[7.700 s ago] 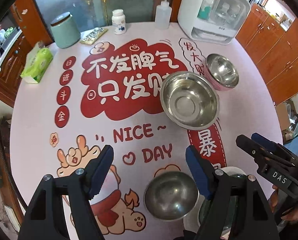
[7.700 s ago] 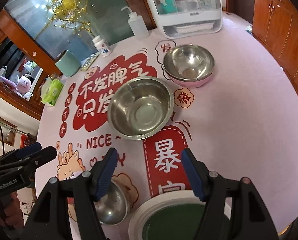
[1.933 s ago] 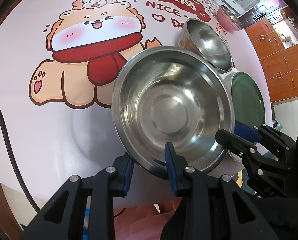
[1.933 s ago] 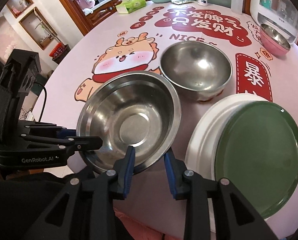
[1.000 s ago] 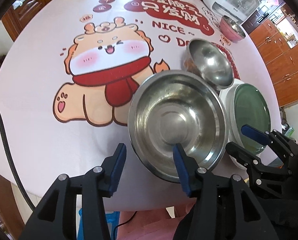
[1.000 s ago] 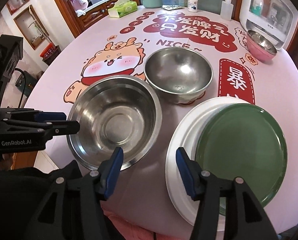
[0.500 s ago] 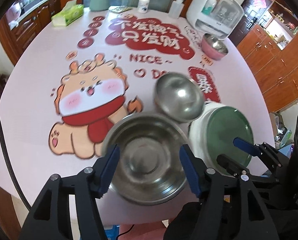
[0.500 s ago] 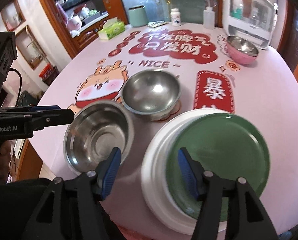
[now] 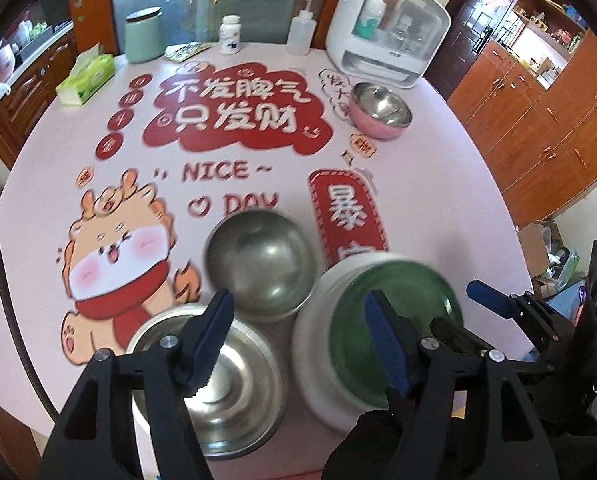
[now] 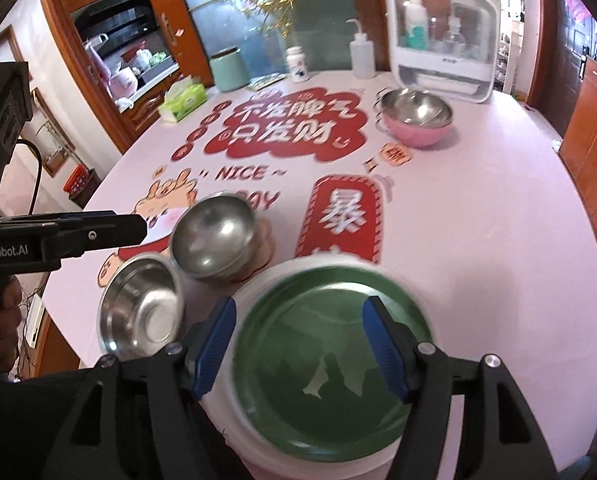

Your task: Organize plates and bowls

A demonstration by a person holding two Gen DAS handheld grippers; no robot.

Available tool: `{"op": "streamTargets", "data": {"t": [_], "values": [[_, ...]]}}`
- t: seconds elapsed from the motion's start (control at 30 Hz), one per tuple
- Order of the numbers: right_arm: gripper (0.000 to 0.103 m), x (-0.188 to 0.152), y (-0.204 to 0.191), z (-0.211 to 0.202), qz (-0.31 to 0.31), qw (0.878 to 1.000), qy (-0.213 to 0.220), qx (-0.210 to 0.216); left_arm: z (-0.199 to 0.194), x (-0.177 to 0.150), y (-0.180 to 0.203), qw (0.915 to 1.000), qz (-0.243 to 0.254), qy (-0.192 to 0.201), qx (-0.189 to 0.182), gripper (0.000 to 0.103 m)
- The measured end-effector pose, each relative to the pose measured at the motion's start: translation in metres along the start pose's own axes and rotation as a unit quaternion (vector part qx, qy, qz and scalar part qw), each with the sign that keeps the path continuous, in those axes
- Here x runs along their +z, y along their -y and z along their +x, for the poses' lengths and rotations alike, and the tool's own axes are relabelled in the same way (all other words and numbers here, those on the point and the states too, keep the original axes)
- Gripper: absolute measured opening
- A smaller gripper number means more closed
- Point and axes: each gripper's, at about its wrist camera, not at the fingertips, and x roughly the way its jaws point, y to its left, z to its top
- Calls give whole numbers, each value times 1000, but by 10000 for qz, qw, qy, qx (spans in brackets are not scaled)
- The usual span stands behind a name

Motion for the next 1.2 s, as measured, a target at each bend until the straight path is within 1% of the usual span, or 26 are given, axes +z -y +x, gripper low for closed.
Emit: {"op": "streamTargets", "data": {"t": [0.2, 0.43, 0.6, 0.7, 0.83, 0.93, 1.13, 1.2], "values": [[71, 16, 41, -4, 99, 9999, 44, -7, 11, 25, 32, 10000, -38, 20, 23, 69], [71, 38, 89, 0, 166, 9999, -19, -7, 29, 51, 62, 9997, -125, -18, 198, 69], [71, 56, 115, 3, 88, 10000, -9, -3, 41, 71, 78, 9992, -217, 26, 341, 69], [71, 69, 133, 7, 158, 9998, -43, 128, 47, 81, 85, 9987, -266, 59, 435, 70], [71, 84, 151, 15, 183, 9991, -207, 336, 55, 95, 97, 9977, -321, 99, 583, 70], [71, 97, 160, 18, 157, 9988, -239, 404, 59, 103, 103, 9970, -364, 109, 674, 70], [71, 126, 168, 17, -115, 9989, -98, 451, 65, 122, 116, 9950, -477, 150, 860, 70], [71, 138, 173, 18, -182, 9990, -66, 405, 68, 130, 120, 9944, -473, 159, 934, 70]]}}
